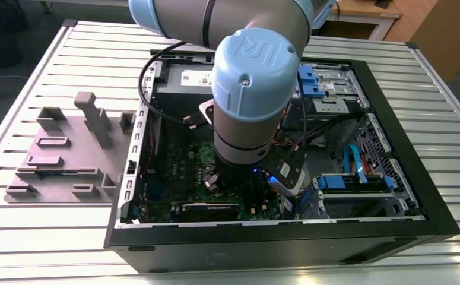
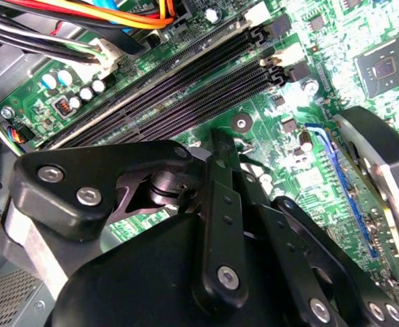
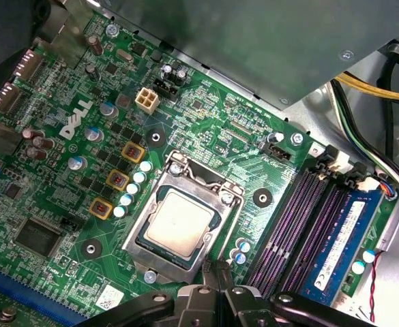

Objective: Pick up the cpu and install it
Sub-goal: 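Install the first cpu locking lever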

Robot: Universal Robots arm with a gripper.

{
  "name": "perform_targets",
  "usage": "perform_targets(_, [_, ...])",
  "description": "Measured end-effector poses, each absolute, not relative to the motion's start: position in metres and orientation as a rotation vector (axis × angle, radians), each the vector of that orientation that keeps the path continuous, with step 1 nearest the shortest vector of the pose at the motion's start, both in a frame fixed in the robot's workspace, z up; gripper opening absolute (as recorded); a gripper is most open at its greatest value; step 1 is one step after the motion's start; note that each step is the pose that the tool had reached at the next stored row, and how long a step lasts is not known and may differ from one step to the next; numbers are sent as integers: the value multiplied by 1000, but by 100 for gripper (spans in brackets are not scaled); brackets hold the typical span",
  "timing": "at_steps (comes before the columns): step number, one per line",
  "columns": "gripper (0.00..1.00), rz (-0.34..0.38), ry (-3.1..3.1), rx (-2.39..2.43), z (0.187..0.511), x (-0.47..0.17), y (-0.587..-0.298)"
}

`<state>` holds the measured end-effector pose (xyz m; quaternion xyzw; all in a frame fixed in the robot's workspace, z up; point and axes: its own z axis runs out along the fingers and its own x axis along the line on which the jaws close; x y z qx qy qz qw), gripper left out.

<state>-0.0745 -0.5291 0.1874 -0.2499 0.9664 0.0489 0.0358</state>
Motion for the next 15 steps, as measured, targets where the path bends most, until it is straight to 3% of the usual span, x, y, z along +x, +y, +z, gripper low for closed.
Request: perform_targets(15, [11, 151, 2972, -768, 207, -75, -529])
